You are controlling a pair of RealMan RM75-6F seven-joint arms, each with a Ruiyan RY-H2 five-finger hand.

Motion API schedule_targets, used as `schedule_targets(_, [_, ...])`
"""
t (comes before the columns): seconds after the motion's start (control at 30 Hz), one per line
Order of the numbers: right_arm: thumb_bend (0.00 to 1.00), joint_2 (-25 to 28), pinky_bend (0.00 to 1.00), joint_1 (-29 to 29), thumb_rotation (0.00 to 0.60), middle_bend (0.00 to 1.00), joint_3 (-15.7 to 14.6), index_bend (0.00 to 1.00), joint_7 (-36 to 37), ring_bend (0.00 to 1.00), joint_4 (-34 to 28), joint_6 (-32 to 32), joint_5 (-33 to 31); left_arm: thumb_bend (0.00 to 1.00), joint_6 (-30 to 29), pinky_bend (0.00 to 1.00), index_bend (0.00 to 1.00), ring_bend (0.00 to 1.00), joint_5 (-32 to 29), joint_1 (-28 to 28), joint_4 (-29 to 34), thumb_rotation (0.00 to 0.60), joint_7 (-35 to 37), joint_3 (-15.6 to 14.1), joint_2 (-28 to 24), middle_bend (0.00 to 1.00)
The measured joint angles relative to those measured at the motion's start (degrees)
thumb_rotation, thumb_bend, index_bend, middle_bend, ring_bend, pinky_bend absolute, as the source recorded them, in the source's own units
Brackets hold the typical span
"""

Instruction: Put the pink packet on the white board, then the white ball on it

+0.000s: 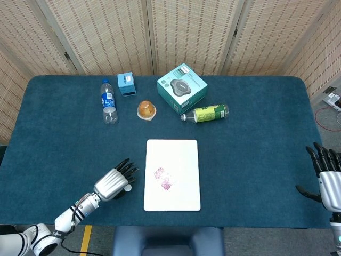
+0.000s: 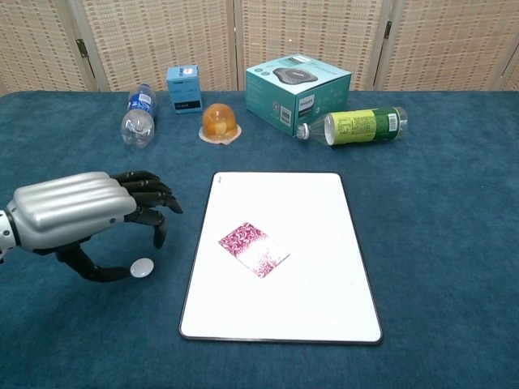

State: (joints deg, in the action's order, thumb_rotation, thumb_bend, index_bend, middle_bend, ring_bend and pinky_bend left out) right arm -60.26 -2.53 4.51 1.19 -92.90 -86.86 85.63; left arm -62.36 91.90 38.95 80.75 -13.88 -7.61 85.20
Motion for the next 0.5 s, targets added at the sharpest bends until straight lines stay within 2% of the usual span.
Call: schedule_targets(0.5, [0.14, 0.31, 0.0, 0.46, 0.6, 0.02, -0.07, 0.02, -0.43, 0.0, -0.57, -0.87, 0.31, 0.34, 1.1, 0.0, 0.44, 0.12, -0.43, -1.78, -3.71, 0.6, 0.95, 1.11, 2.66, 0.17])
